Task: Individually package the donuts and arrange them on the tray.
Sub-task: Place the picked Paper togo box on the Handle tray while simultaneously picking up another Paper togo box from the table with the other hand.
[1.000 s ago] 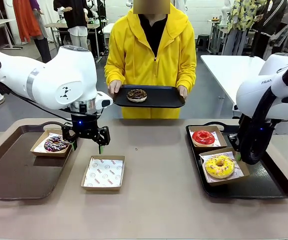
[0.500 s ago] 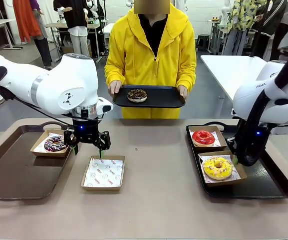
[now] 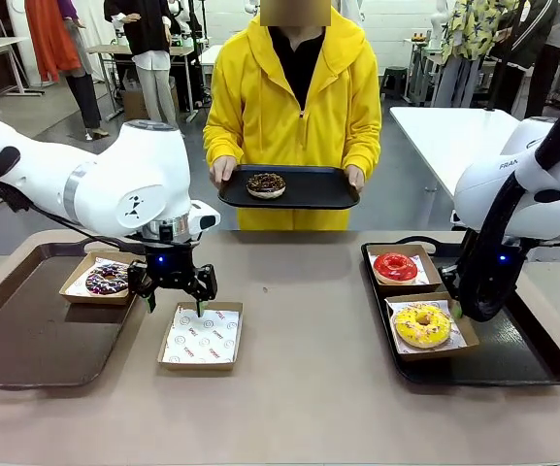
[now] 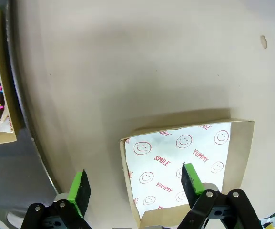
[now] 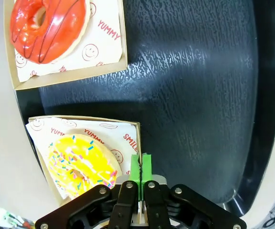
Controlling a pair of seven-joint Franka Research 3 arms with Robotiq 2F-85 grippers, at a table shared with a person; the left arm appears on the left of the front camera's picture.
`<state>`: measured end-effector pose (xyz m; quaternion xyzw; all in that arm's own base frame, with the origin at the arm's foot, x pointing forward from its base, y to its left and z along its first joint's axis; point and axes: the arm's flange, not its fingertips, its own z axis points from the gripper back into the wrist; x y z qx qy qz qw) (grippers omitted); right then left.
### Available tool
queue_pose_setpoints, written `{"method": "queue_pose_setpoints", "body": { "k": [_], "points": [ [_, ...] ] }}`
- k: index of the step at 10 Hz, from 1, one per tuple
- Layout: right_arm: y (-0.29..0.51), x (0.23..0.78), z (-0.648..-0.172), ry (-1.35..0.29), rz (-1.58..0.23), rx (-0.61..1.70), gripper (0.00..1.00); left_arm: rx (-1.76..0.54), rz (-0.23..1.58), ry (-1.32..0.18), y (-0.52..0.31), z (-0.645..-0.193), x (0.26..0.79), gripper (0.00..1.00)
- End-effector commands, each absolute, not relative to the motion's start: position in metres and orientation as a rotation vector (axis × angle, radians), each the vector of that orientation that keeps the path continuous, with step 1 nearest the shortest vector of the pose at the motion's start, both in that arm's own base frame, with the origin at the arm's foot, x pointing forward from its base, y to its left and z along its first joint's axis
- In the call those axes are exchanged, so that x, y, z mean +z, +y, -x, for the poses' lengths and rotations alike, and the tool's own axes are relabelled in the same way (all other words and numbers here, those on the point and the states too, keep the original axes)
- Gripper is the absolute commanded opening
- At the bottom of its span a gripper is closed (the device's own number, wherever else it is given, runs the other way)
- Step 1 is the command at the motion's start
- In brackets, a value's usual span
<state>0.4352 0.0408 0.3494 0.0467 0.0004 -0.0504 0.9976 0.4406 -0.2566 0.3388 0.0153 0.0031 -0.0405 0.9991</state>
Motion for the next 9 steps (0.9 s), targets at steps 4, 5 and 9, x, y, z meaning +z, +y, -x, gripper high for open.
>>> {"method": "queue_pose_setpoints", "body": {
  "k": [4,5,9],
  "points": [
    [0.036,0.348,-0.439,-0.001,-0.147,-0.1,0.01,-0.009,0.057,-0.042,-0.25,-0.413,0.335,1.0],
    [0.036,0.348,-0.439,0.002,-0.15,-0.1,0.01,-0.013,0.053,-0.042,-0.251,-0.411,0.337,1.0],
    [0.034,0.348,-0.439,0.027,-0.162,-0.105,0.65,-0.012,0.014,-0.003,-0.251,-0.411,0.337,0.0]
  ]
}}
